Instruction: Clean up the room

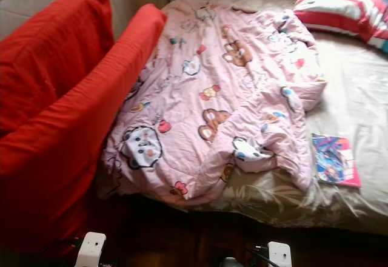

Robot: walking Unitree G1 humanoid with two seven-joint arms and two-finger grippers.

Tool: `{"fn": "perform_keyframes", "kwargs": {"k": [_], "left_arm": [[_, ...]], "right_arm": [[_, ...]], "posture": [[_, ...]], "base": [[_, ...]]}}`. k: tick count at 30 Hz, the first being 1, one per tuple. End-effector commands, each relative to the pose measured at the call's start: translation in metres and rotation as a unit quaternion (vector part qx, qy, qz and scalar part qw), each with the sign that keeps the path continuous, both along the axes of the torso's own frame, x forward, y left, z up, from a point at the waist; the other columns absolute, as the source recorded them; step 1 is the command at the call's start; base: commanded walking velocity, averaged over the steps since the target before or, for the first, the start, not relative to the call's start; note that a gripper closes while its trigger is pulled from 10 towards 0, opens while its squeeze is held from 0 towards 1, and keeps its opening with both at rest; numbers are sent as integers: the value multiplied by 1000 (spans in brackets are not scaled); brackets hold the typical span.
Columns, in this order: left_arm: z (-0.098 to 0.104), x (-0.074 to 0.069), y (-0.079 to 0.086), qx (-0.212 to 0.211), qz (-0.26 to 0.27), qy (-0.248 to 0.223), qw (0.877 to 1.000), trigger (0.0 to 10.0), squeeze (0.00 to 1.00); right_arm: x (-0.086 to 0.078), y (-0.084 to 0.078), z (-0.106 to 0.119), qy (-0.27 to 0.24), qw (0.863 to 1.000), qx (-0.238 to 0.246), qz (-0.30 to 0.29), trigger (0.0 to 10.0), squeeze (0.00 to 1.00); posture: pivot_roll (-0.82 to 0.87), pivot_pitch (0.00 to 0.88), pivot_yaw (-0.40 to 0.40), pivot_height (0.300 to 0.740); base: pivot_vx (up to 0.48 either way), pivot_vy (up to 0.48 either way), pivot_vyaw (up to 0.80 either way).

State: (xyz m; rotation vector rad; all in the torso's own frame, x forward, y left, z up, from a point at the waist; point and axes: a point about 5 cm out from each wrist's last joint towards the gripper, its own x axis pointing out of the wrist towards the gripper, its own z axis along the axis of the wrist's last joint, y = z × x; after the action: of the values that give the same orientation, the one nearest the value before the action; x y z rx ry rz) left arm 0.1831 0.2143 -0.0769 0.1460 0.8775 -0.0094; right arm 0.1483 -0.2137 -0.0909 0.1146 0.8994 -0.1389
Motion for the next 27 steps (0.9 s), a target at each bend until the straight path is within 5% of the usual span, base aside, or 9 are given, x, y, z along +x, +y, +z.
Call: {"fn": "perform_keyframes", "kwargs": {"k": [1, 27], "left_arm": [[-2, -3, -4, -3, -1, 7, 1000, 10000, 0], [-5, -7, -8, -9, 2, 12, 1000, 10000, 0]], "right_arm": [[-8, 0, -3, 13, 1000, 2, -4, 10000, 0], [-10, 0, -4, 14, 1000, 1, -3, 10000, 0]], "posture": [[-32, 177, 71, 740], [-34, 155, 72, 740]], "base": [[0, -416, 0], [0, -413, -185]]}}
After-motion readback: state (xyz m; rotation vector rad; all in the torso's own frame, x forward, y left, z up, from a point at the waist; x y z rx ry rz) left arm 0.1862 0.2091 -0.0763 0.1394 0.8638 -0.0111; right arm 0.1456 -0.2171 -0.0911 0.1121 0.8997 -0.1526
